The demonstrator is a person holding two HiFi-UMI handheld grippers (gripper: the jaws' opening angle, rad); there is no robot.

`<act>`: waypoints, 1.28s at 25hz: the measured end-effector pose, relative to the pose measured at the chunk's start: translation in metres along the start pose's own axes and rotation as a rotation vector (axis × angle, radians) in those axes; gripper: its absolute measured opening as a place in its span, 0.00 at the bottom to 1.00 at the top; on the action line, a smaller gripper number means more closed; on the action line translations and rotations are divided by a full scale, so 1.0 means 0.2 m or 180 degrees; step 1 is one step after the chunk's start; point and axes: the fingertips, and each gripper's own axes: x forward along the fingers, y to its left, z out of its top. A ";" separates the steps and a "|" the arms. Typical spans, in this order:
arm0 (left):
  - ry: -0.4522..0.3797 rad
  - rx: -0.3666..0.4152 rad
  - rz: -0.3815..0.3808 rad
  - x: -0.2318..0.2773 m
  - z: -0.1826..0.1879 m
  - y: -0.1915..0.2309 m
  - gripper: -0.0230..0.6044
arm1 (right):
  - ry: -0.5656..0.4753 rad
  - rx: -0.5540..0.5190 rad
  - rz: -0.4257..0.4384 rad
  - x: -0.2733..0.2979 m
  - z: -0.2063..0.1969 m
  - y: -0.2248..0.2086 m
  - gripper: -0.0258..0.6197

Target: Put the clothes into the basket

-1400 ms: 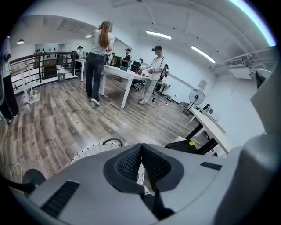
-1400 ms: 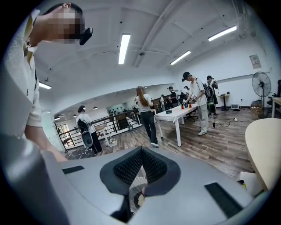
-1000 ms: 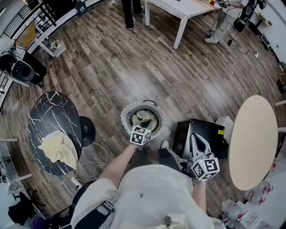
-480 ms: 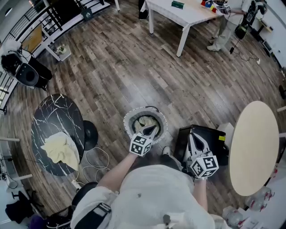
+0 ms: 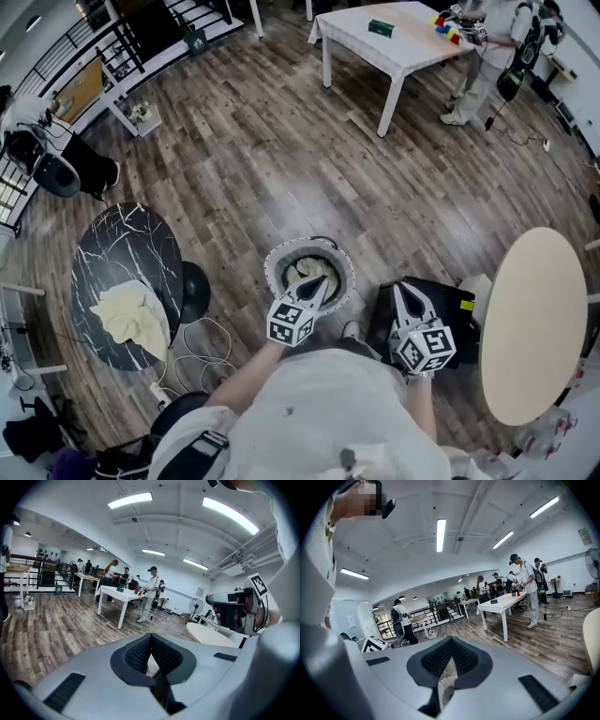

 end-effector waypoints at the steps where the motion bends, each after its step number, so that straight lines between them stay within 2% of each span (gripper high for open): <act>1: -0.0030 0.0002 0.0027 -0.01 0.02 0.00 0.07 | -0.0005 -0.0005 0.0021 0.00 0.01 0.00 0.05; 13: -0.0386 0.0128 0.0260 -0.21 0.22 -0.07 0.07 | -0.0182 -0.0118 0.0227 -0.03 0.15 0.06 0.05; 24: -0.0940 0.0261 0.0535 -0.44 0.56 -0.11 0.07 | -0.0492 -0.0349 0.0468 -0.13 0.42 0.14 0.05; 32: -0.1244 0.0344 0.0628 -0.59 0.76 -0.20 0.07 | -0.0664 -0.0444 0.0547 -0.23 0.57 0.18 0.05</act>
